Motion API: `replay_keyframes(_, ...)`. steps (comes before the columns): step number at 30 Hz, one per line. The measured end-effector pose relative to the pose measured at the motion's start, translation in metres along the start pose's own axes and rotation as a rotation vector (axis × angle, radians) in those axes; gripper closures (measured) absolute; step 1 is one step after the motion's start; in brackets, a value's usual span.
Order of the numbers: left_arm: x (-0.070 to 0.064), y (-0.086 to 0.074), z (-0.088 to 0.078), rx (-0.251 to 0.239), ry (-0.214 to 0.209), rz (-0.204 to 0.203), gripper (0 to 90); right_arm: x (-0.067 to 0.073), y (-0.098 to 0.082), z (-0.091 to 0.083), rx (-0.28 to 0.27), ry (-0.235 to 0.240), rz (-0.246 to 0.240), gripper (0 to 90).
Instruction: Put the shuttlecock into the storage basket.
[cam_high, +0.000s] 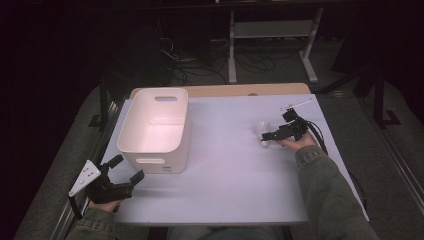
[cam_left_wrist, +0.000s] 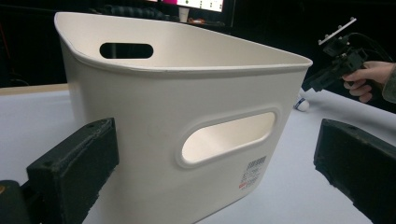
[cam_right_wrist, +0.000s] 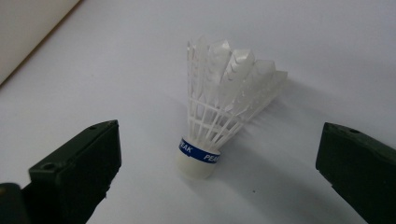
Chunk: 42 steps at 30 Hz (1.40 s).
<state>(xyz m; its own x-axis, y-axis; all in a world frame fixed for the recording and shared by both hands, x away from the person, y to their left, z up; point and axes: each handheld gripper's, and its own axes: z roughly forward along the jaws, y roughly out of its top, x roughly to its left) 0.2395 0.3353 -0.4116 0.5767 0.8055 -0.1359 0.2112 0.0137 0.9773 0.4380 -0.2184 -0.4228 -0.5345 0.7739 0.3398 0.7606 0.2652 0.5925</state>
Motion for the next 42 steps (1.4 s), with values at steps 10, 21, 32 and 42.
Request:
replay_keyframes(10, 0.000, 0.000, 0.000, 0.002, -0.001, 0.003, 0.0, 0.002, 0.001, 0.008, 0.030, 0.000, 0.032, 4.1)
replay_keyframes(21, 0.000, 0.000, 0.000, 0.000, 0.000, 0.001, 0.0, 0.004, 0.000, 0.012, 0.092, 0.017, 0.106, 18.6)
replay_keyframes(32, 0.001, 0.000, 0.000, 0.000, 0.001, -0.003, 0.0, 0.008, 0.002, 0.014, 0.093, 0.031, 0.115, 37.7)
replay_keyframes(42, 0.001, 0.000, 0.000, 0.001, 0.003, -0.001, 0.0, 0.011, 0.002, 0.019, 0.111, 0.015, 0.116, 44.7)
